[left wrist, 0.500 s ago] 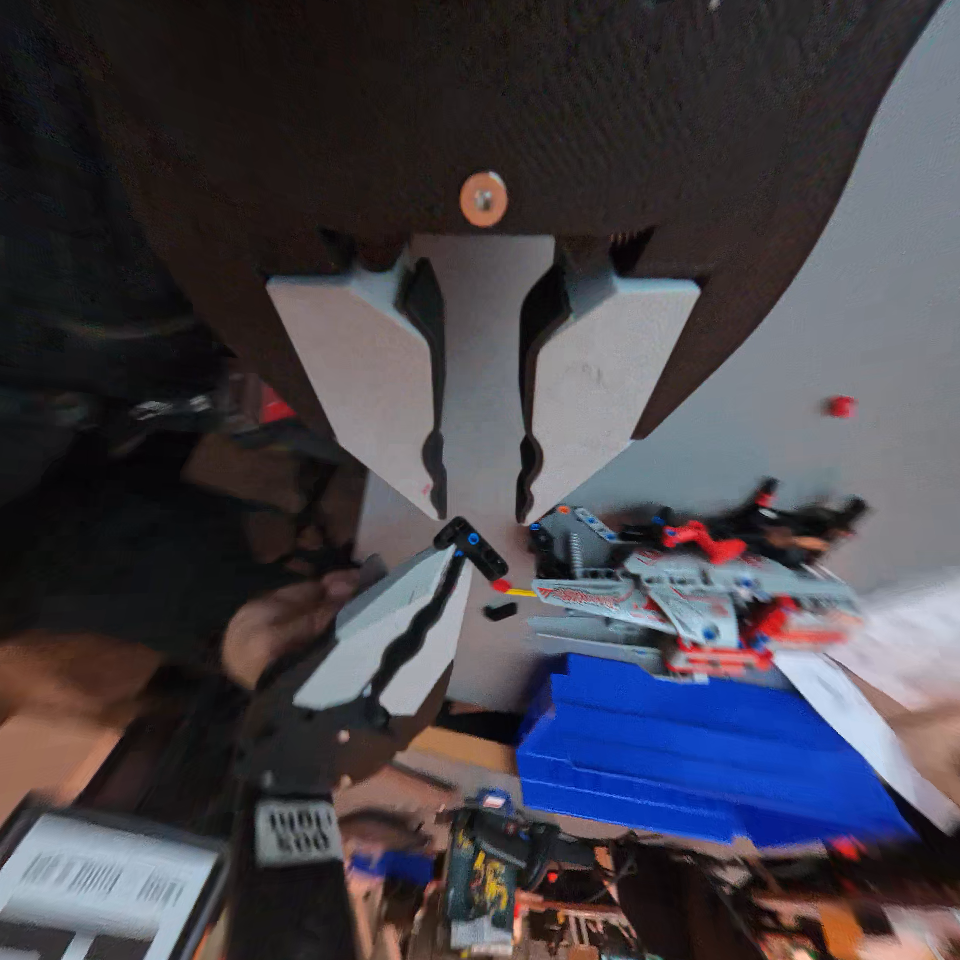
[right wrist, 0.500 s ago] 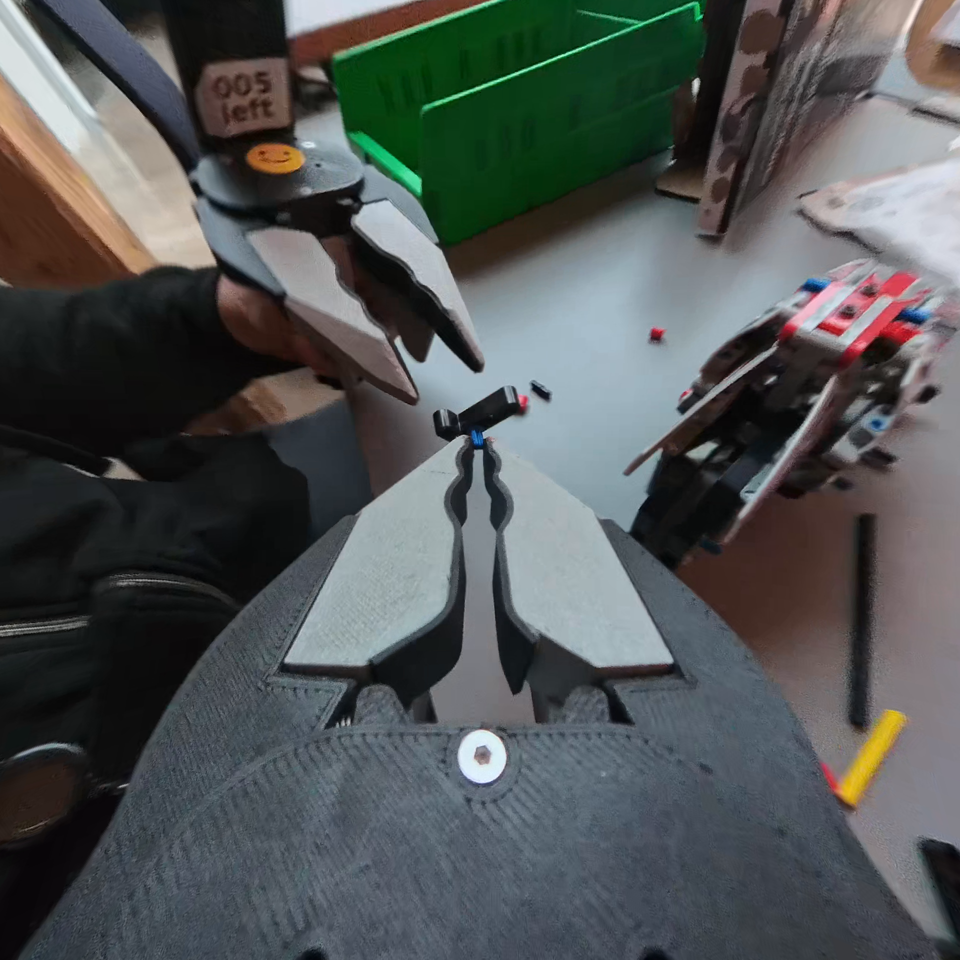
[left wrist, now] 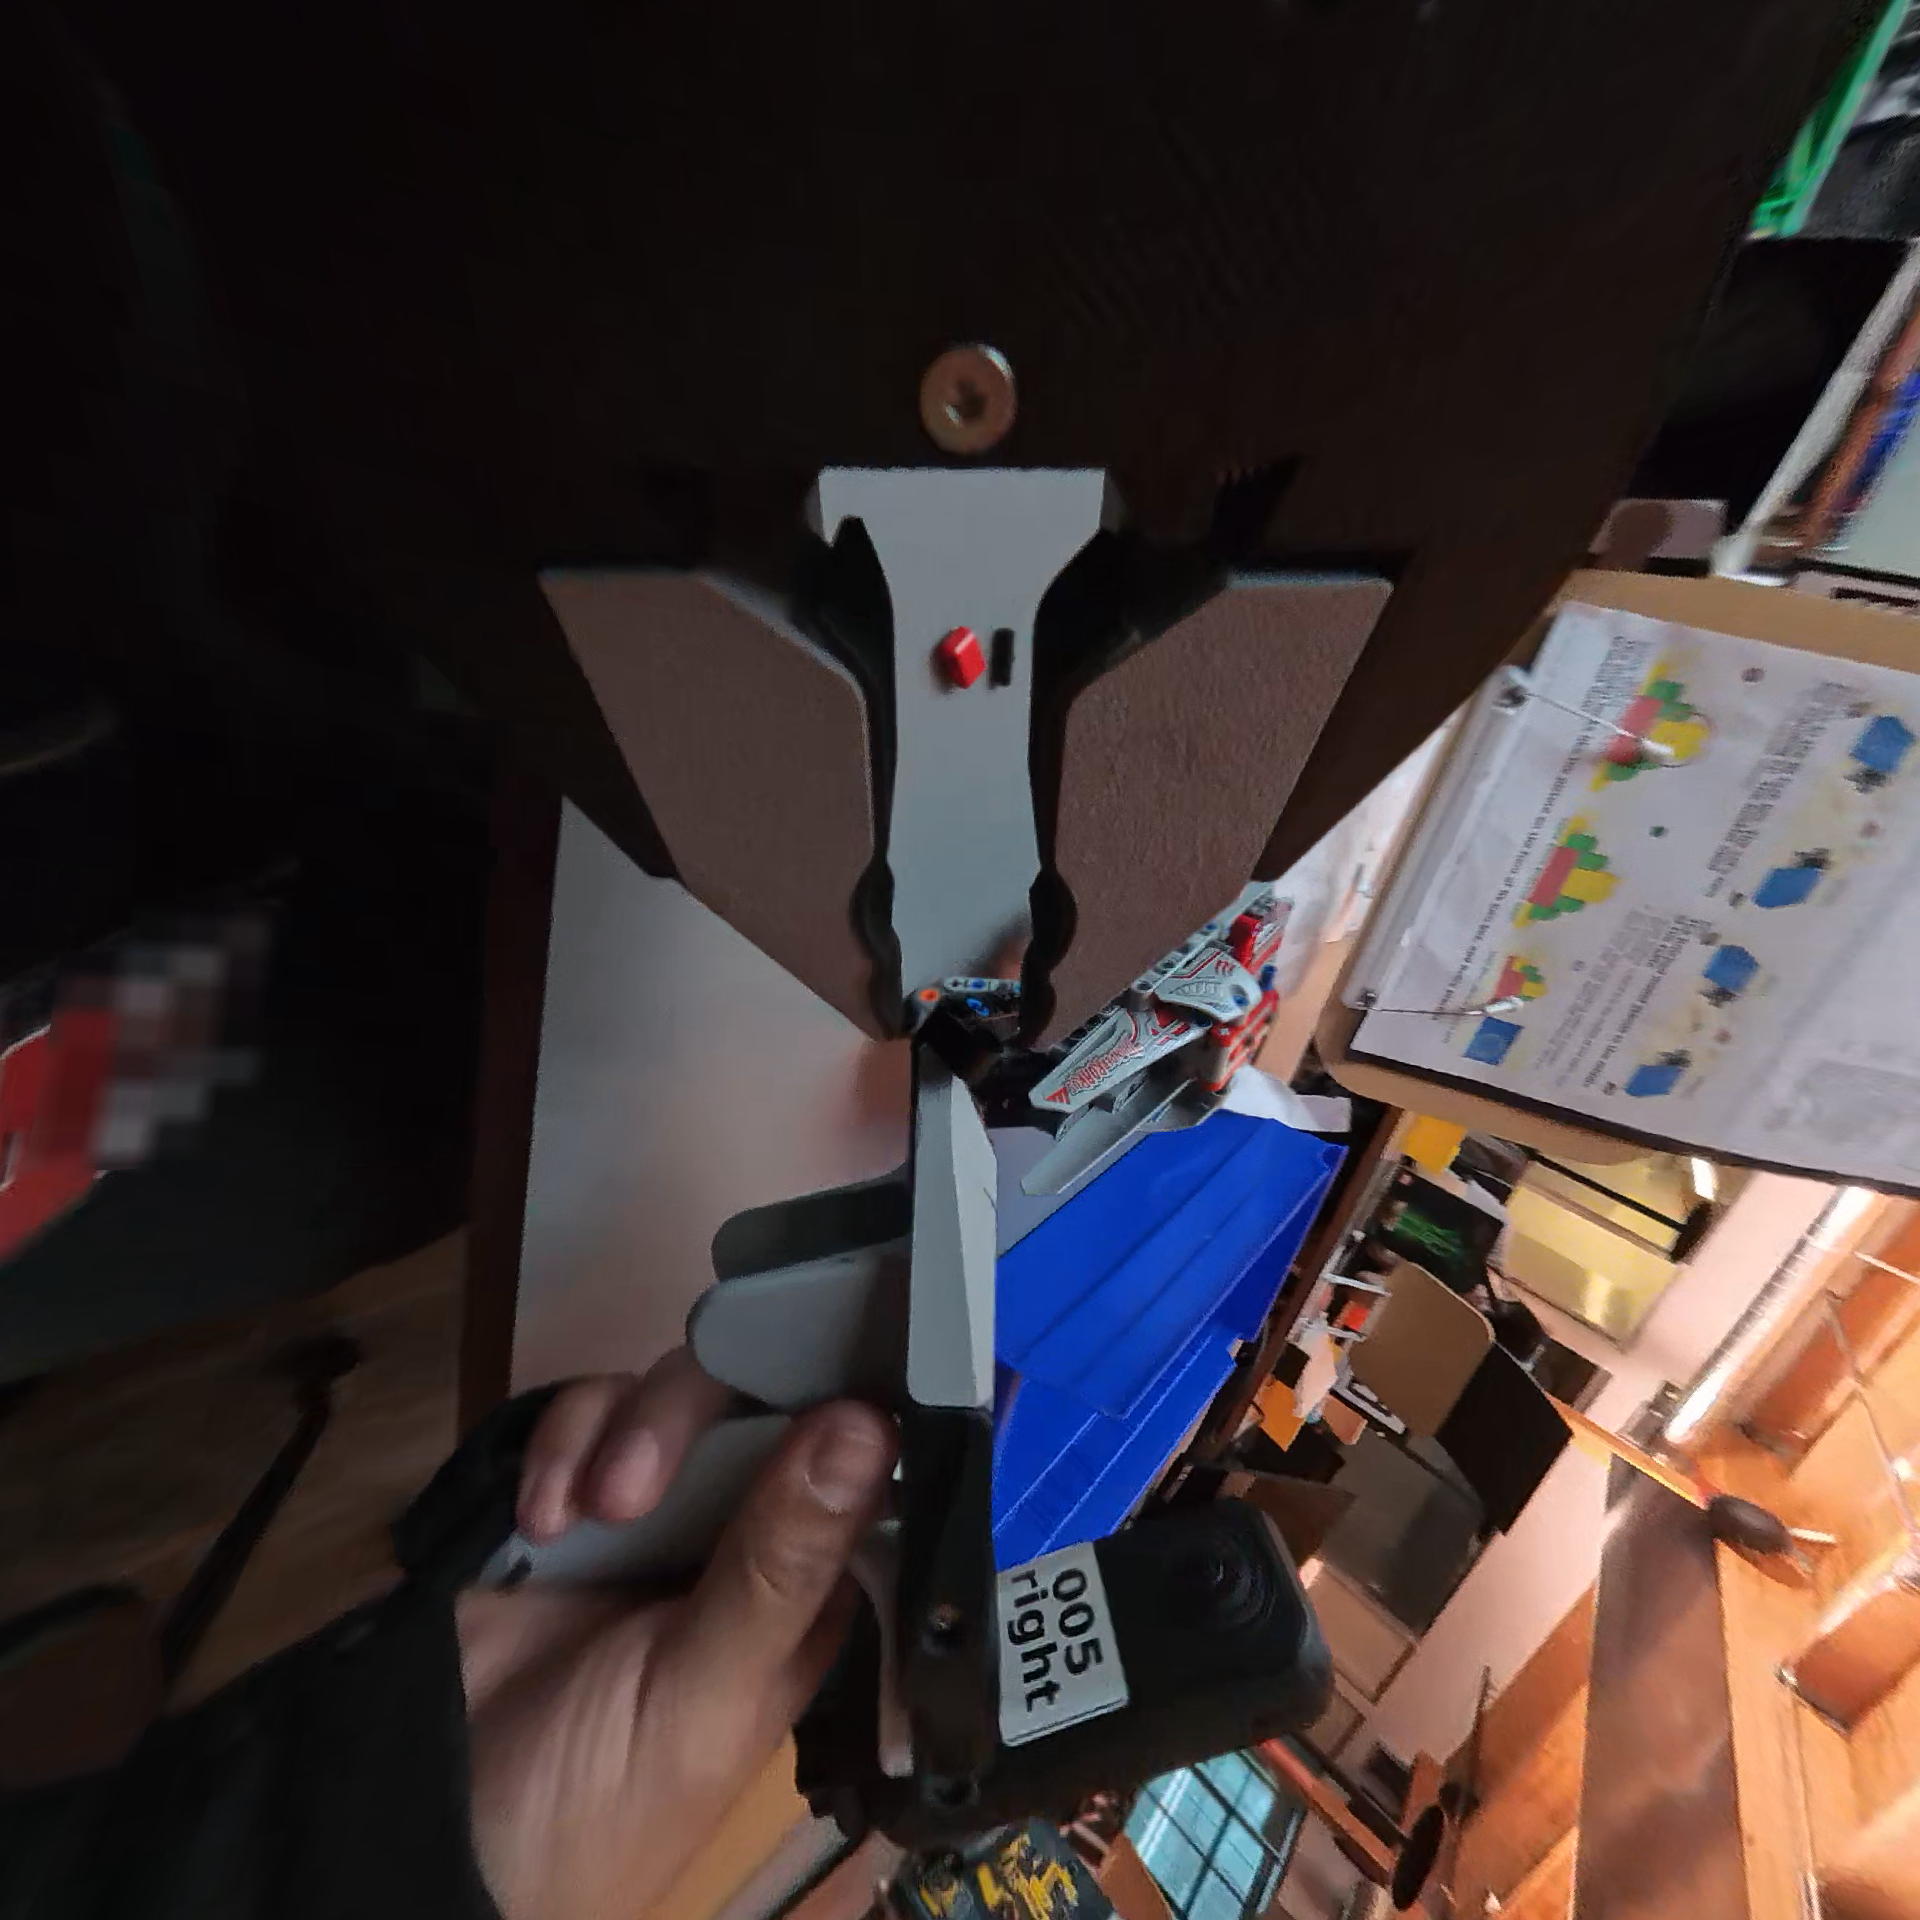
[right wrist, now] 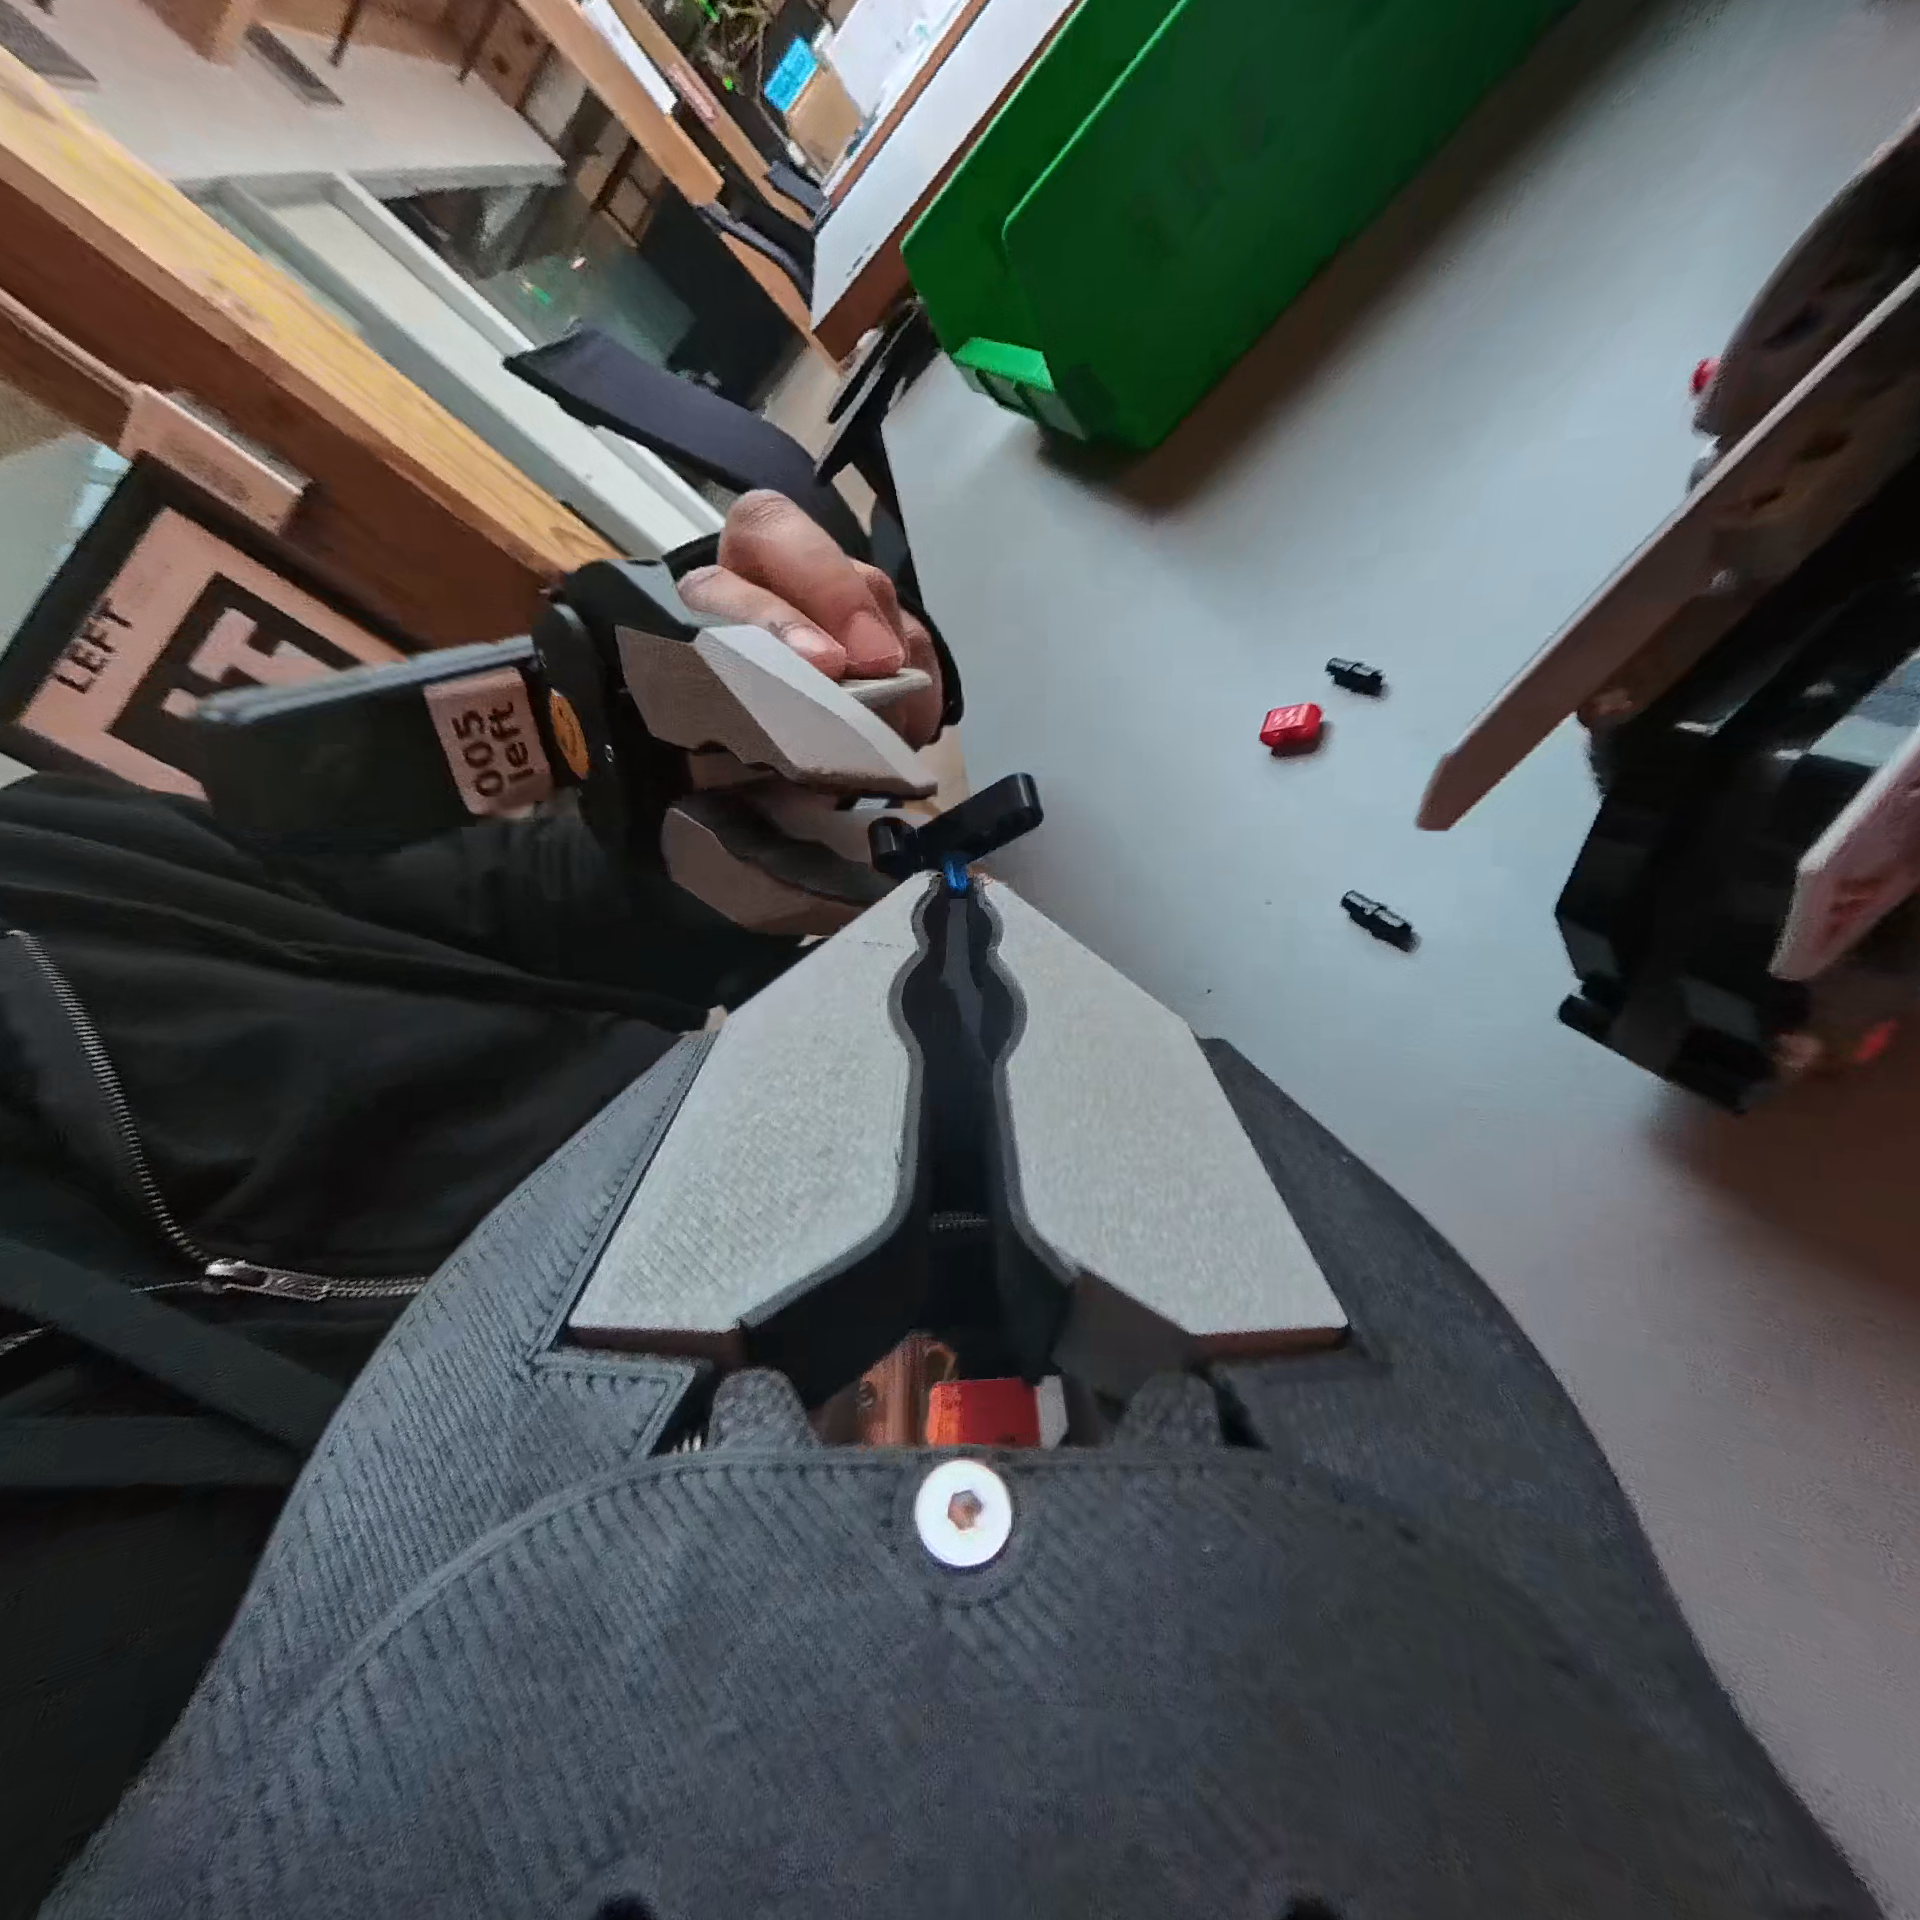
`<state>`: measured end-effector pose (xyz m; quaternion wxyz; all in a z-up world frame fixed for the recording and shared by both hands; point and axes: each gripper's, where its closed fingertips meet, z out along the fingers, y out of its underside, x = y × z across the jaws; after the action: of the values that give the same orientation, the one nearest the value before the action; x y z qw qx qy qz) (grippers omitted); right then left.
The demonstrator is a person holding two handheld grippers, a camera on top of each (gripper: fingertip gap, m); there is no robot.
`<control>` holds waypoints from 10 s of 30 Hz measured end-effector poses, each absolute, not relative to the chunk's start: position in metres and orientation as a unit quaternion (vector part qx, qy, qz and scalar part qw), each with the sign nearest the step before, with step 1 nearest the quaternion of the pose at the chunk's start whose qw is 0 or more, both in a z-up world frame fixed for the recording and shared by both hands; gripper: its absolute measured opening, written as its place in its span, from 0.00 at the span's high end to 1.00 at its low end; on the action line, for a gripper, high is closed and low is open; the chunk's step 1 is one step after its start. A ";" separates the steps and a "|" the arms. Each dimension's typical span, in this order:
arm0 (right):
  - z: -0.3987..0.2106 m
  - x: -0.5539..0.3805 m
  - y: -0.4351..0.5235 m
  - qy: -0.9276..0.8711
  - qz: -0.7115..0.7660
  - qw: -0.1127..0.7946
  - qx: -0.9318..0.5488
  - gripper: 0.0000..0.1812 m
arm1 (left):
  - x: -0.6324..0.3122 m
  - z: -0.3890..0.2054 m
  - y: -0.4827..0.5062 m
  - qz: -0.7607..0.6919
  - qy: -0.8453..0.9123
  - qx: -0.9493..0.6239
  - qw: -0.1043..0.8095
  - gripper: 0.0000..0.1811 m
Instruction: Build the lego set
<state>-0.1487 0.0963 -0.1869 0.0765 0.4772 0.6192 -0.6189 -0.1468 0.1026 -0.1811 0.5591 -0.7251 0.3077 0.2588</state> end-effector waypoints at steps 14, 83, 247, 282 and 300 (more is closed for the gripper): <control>-0.195 -0.141 0.090 0.615 -0.612 0.136 0.478 1.00 | -0.141 -0.191 0.102 0.298 0.352 -0.711 0.532 0.92; -0.143 -0.145 0.094 0.599 -0.701 -0.005 0.387 1.00 | -0.147 -0.150 0.097 0.055 0.183 -0.739 0.647 0.91; -0.212 -0.171 0.173 0.710 -0.501 -0.241 0.432 0.98 | -0.224 -0.255 0.093 0.026 0.021 -0.907 0.420 0.85; -0.208 -0.176 0.171 0.713 -0.488 -0.289 0.411 0.90 | -0.282 -0.183 0.110 0.125 -0.065 -0.855 0.499 1.00; -0.191 -0.262 0.168 0.671 -0.482 -0.356 0.436 0.76 | -0.258 -0.203 0.131 0.089 0.034 -0.892 0.441 0.98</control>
<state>-0.2617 0.1678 -0.1913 -0.3556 0.4362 0.6714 -0.4823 -0.2583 0.1307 -0.2033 0.4414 -0.8922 0.0343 0.0892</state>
